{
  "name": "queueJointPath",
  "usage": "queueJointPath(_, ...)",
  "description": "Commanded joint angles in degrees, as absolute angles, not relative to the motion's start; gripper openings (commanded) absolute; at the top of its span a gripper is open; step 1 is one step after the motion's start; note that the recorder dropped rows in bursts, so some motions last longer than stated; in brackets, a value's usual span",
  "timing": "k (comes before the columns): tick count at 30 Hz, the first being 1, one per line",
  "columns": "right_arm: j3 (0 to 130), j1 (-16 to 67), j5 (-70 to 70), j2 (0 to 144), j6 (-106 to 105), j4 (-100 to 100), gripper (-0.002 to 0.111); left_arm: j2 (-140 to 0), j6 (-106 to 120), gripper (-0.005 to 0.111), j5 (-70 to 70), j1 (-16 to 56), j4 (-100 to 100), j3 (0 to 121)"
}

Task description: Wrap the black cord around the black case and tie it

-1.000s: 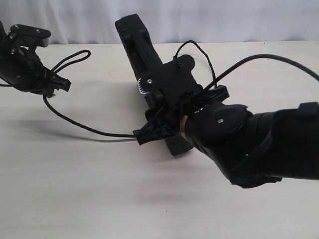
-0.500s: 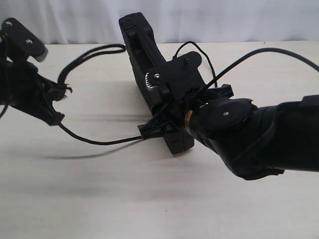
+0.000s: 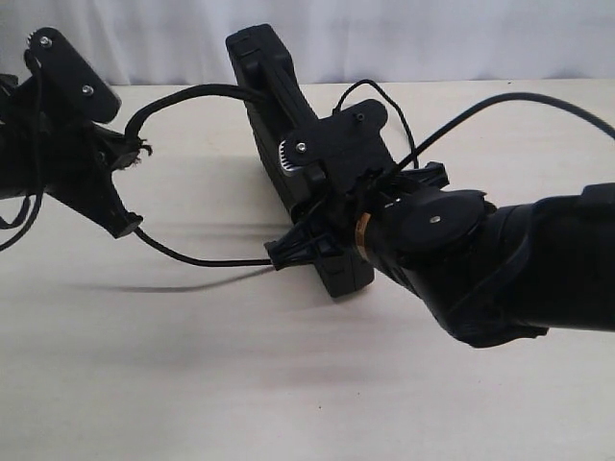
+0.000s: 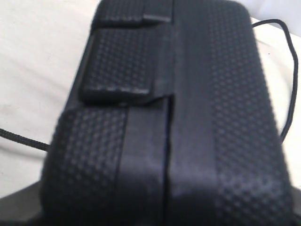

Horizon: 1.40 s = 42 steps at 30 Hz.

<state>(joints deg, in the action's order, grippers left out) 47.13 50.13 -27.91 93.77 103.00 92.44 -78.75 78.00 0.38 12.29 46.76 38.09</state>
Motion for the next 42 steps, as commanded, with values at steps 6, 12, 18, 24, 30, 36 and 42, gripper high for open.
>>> queueJointPath(6, 46.3, 49.9, -22.2, 95.1, 103.6, 90.0, 0.004, -83.9, 78.2, 0.0, -4.6, 16.1, 42.0, 38.1)
queueJointPath(12, 46.3, 49.9, -21.7, 95.1, 103.6, 90.0, 0.004, -84.2, 78.2, 0.0, -7.4, 16.5, 36.2, 38.1)
queueJointPath(18, 46.3, 49.9, -19.3, 95.1, 103.6, 90.0, 0.004, -85.6, 78.2, 0.0, -10.7, 21.5, 26.3, 38.2)
queueJointPath(24, 46.3, 50.0, -19.4, 95.1, 102.6, 90.0, 0.004, -89.8, 77.6, 0.0, -19.9, 24.7, 25.6, 38.2)
queueJointPath(30, 46.3, 50.0, -19.4, 95.1, 99.7, 90.0, 0.004, -90.1, 77.8, 0.0, -18.5, 24.7, 13.7, 38.2)
queueJointPath(36, 46.3, 50.0, -19.6, 95.1, 99.7, 90.0, 0.004, -93.9, 81.5, 0.0, -16.3, 19.9, 19.6, 38.1)
queueJointPath(42, 46.3, 50.0, -19.7, 95.1, 99.7, 90.0, 0.004, -93.9, 94.0, 0.0, -21.5, 19.9, 23.0, 38.1)
